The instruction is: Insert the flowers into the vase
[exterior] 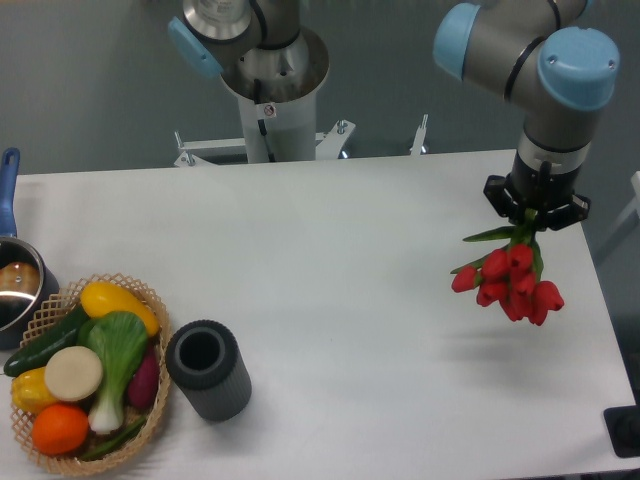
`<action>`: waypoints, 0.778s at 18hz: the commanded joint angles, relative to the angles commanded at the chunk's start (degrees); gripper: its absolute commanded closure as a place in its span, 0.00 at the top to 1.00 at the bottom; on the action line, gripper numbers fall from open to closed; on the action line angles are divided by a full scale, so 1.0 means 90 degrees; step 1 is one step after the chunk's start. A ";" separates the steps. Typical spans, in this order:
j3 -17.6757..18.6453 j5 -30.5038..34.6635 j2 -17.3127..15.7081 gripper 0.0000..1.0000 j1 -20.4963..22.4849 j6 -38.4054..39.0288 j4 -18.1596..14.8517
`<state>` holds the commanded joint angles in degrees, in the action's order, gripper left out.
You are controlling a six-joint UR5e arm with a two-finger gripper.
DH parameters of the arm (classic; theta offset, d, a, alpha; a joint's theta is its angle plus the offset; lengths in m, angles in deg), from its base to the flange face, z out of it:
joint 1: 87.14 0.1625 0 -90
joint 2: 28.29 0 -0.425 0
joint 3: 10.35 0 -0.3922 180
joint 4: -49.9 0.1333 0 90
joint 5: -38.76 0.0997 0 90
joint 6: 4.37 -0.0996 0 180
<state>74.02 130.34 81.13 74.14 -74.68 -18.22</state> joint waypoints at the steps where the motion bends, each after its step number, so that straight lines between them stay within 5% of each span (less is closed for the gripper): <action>1: -0.0058 0.0000 0.0029 0.00 0.0000 0.0010 0.0000; 3: -0.0165 -0.0116 -0.0038 0.00 0.0010 0.0068 -0.0019; 11: 0.0038 -0.2682 -0.0849 0.00 0.0205 0.0428 0.0029; 14: 0.0078 -0.3630 -0.1005 0.00 -0.0028 0.1179 0.0651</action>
<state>74.72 97.67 72.08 73.88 -64.07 -12.35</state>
